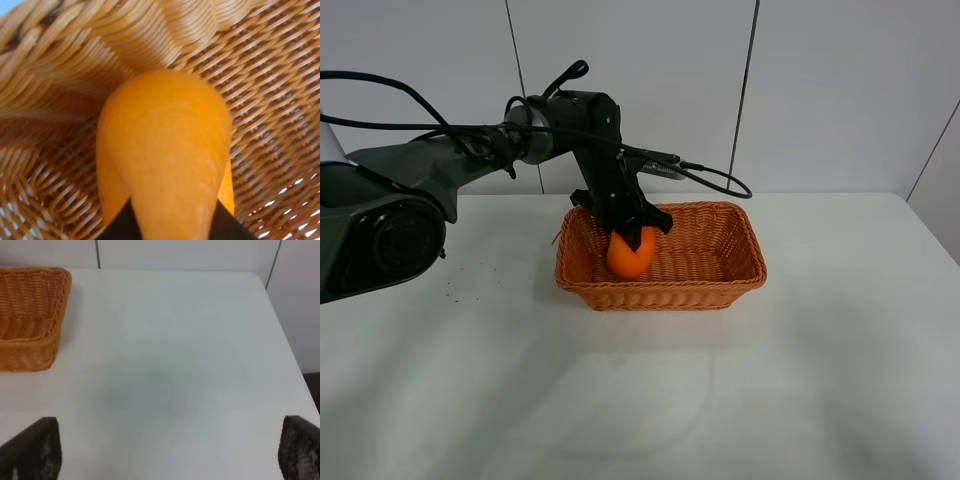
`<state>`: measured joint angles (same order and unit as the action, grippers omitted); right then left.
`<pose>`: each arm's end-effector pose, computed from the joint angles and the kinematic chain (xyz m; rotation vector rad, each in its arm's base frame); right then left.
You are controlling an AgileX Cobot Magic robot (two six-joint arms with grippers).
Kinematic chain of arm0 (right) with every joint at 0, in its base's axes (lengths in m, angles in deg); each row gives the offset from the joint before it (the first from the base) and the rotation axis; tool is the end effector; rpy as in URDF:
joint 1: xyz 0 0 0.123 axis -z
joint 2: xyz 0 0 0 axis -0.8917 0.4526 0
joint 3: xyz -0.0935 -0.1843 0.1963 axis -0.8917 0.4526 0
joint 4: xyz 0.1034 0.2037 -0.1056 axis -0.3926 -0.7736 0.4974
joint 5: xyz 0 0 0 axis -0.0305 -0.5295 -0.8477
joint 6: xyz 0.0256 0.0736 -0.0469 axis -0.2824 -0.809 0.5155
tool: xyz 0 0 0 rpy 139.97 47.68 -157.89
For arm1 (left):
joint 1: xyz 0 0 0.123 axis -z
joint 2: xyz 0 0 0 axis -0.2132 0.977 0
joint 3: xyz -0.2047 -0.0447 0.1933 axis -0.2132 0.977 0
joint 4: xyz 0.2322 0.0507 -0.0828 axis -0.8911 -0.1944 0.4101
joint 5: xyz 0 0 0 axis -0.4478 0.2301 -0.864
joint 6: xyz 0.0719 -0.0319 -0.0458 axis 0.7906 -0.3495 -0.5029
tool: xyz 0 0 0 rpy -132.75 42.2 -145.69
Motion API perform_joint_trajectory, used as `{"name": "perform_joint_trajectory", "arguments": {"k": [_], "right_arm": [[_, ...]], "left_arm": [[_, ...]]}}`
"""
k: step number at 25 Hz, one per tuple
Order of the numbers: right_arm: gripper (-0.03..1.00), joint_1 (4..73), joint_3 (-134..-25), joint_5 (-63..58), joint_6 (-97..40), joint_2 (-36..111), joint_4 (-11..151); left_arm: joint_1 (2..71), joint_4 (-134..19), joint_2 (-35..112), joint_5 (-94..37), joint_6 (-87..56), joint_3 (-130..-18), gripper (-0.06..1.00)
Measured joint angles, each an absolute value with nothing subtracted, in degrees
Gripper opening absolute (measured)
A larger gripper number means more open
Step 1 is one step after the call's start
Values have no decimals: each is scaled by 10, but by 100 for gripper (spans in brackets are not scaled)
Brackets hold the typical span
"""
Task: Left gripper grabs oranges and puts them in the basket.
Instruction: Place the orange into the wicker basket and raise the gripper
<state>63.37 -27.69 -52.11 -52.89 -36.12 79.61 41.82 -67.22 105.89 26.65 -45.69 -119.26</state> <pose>-0.0046 -0.0026 0.2799 0.0342 2.0038 -0.0240 0.4538 -0.2633 0.1606 0.7667 2.7040 -0.2037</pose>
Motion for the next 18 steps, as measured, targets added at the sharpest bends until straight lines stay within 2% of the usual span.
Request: {"name": "perform_joint_trajectory", "arguments": {"k": [1,5,7,10,18], "right_arm": [[69,634,-277,-521,-529,-361,796],[69,634,-277,-521,-529,-361,796],[69,634,-277,-521,-529,-361,796],[69,634,-277,-521,-529,-361,796],[69,634,-277,-521,-529,-361,796]], "left_arm": [[418,-672,1059,267,-457,-1193,30],[418,-671,1059,270,-457,-1193,68],[418,-671,1059,277,-457,-1193,79],[418,-671,1056,289,-456,-1195,84],[418,-676,997,352,-446,-1265,85]]}}
